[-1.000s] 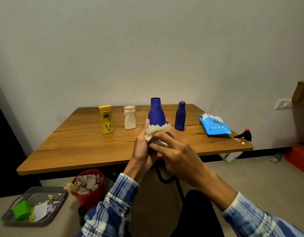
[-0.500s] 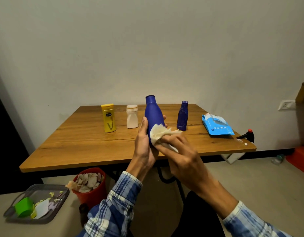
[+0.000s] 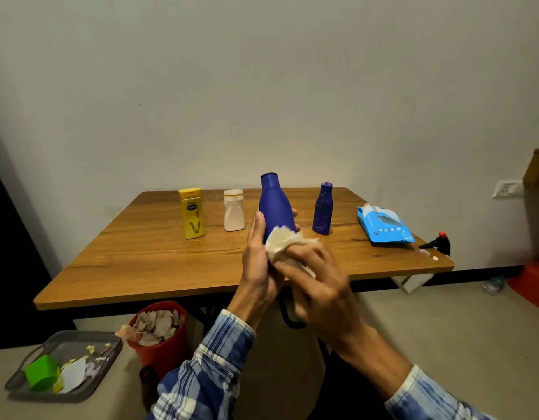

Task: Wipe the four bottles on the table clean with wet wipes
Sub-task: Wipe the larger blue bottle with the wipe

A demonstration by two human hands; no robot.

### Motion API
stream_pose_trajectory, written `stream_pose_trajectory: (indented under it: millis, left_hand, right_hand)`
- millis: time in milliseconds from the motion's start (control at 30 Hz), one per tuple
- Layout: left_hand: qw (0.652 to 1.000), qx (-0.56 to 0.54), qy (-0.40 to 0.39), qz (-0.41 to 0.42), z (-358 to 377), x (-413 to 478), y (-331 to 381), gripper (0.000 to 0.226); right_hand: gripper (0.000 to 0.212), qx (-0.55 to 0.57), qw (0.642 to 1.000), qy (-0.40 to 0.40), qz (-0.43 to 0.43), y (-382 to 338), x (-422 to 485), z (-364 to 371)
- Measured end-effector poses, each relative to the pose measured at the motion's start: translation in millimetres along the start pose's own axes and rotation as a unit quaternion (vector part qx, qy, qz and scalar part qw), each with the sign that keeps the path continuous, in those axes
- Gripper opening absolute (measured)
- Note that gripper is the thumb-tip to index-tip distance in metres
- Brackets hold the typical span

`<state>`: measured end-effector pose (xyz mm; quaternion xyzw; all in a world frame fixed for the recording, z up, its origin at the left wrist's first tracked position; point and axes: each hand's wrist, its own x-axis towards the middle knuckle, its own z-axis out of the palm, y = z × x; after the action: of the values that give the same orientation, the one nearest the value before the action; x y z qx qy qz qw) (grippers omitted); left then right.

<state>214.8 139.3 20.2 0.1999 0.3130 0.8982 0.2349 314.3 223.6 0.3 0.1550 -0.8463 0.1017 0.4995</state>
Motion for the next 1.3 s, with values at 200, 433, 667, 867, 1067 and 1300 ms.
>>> stream_pose_trajectory:
  millis: [200, 433, 667, 867, 1067, 1300]
  left_hand:
    - [0.995, 0.072, -0.007, 0.067, -2.1, -2.1, -7.1, 0.051]
    - [0.981, 0.156, -0.055, 0.098, -4.3, -5.7, -6.5, 0.045]
    - [0.98, 0.173, -0.059, 0.082, -7.2, -9.3, -8.0, 0.044]
    - [0.99, 0.113, -0.032, 0.076, -5.4, -3.1, 2.3, 0.048]
    - [0.999, 0.049, -0.017, 0.006, -9.3, -0.9, 5.6, 0.06]
    - [1.0, -0.017, 0.002, 0.019, -7.9, 0.7, 8.5, 0.056]
  right_hand:
    - [0.026, 0.097, 0.986, 0.05, 0.129, 25.3, 34.5, -11.0]
    - [0.029, 0.105, 0.989, 0.039, 0.094, 34.6, 64.4, -18.2]
    - [0.032, 0.094, 0.99, 0.027, 0.1, 32.0, 41.7, -15.6]
    - [0.032, 0.038, 0.998, -0.008, 0.041, 20.6, 50.8, -12.4]
    - [0.027, -0.014, 0.998, -0.061, 0.004, 8.0, 15.8, 9.2]
    - [0.03, -0.035, 0.999, -0.025, 0.019, 11.5, 12.4, 6.9]
